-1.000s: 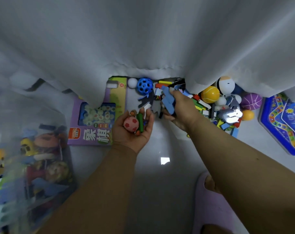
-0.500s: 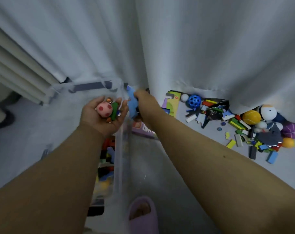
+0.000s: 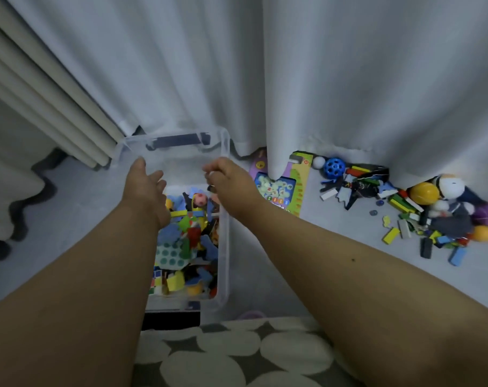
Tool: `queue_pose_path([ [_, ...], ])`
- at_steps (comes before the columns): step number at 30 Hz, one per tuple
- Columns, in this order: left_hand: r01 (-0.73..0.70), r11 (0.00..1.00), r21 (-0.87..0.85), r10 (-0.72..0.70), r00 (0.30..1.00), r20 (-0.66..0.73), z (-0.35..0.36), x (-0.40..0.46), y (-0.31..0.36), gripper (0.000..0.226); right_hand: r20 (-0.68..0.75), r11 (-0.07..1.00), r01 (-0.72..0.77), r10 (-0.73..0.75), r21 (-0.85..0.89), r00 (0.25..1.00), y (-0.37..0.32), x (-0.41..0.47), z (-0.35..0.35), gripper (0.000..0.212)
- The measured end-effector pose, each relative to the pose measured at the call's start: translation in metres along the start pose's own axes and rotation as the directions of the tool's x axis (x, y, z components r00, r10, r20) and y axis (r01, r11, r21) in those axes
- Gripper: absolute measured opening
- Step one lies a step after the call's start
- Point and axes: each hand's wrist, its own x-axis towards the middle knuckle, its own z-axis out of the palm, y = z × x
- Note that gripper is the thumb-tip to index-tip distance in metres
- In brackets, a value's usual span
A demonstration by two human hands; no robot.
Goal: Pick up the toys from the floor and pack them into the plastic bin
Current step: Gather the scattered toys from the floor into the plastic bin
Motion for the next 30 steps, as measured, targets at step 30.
queue_pose_path([
  [30,0.357,0.495,0.792,-0.643,0.764,0.057,0.212,-0.006,-0.310,0.022,-0.280,0.668,-0.743,0.705,-0.047,0.652,0.293,-0.124,-0.164,0.037],
])
